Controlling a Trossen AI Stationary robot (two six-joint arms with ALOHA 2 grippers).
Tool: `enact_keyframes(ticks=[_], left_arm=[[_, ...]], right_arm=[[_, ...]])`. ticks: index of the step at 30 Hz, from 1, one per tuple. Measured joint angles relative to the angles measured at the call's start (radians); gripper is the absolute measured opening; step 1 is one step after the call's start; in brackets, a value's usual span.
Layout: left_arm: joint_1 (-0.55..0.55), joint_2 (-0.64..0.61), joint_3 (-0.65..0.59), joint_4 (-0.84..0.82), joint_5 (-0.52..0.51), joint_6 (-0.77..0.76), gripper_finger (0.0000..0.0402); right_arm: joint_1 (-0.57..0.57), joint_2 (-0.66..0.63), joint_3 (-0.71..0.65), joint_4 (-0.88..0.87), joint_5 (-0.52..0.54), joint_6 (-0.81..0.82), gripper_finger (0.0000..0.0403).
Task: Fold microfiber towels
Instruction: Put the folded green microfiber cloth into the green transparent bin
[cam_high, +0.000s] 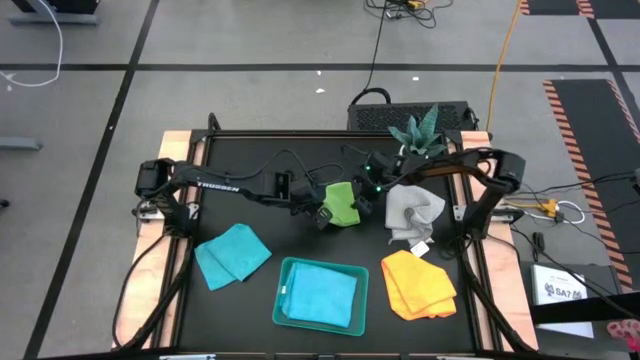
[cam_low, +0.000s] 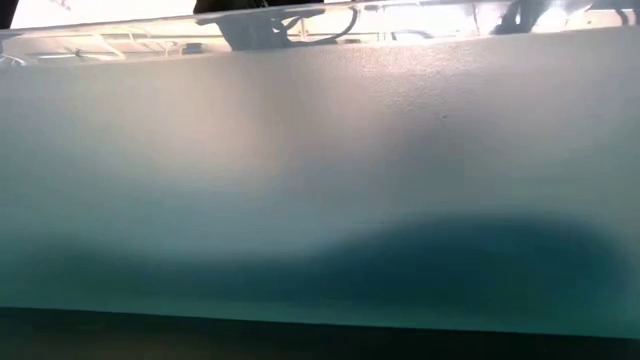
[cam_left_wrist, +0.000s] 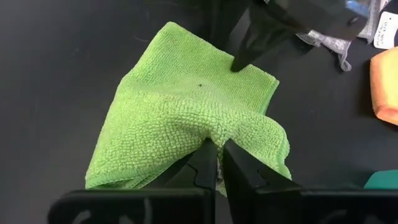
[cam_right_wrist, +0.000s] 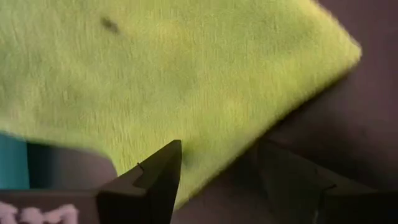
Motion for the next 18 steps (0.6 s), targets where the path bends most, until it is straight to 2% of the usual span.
enact_keyframes(ticks=[4,10,13,18], left_arm=[[0.000,0.000,0.000,0.003,0.000,0.000,0.0010],[0.000,0.000,0.000,0.002,0.001,-0.001,0.0030],[0.000,0.000,0.000,-0.003,0.001,0.000,0.0028],[0.000,-0.001,0.000,-0.007,0.001,0.004,0.0011]], right_arm=[[0.000,0.037,0.001,0.070,-0.005,0.042,0.0204],[0.000,0.059,0.002,0.113,-0.007,0.058,0.0193],[0.000,0.063,0.000,0.149,-0.002,0.081,0.0156],[0.000,0.065,-0.001,0.185,0.004,0.087,0.0049]])
